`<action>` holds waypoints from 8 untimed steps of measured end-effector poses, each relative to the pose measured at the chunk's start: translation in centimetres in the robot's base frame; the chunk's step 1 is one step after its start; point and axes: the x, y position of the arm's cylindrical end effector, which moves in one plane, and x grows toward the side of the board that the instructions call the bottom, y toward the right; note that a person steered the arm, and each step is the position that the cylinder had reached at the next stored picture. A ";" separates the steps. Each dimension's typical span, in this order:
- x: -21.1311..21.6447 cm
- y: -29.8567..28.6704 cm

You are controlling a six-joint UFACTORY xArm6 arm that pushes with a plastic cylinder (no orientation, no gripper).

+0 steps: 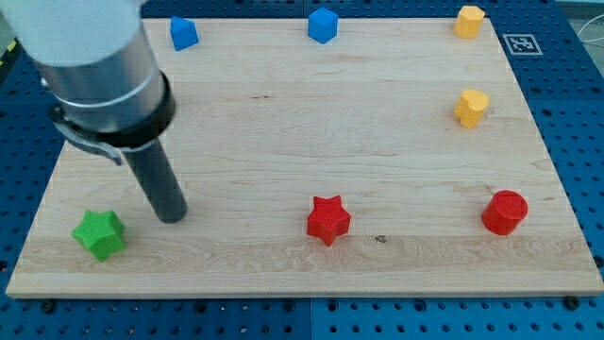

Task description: Slide the red star left and up a bit

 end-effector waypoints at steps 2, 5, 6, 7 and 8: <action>5.9 7.9; 3.2 15.5; 4.0 19.0; 2.4 19.9; 0.4 19.1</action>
